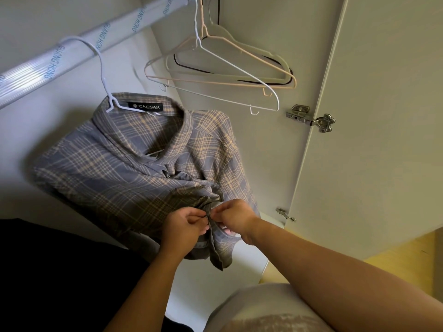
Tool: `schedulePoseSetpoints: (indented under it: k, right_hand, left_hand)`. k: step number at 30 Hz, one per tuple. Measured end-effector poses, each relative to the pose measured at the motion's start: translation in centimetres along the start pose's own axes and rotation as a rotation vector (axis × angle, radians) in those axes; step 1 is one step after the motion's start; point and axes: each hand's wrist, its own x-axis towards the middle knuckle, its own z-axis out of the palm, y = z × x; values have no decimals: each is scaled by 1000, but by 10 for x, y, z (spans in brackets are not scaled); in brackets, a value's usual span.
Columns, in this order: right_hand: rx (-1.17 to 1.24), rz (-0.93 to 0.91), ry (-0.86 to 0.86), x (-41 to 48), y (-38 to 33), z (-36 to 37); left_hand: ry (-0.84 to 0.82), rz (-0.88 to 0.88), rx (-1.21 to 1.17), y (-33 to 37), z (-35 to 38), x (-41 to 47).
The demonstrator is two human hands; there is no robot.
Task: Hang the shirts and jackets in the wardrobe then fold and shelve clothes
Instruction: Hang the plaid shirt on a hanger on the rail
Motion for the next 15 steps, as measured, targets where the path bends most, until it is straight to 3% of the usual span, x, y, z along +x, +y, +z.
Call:
schedulePoseSetpoints:
  k: [8,15]
  right_hand:
    - [108,-48,-99,-4,-2,1]
    - [-86,-201,-34,-8,-1,0]
  left_hand:
    - [76,-11,-56,-2,1,3]
    - [-10,-160,-262,5,-2,0]
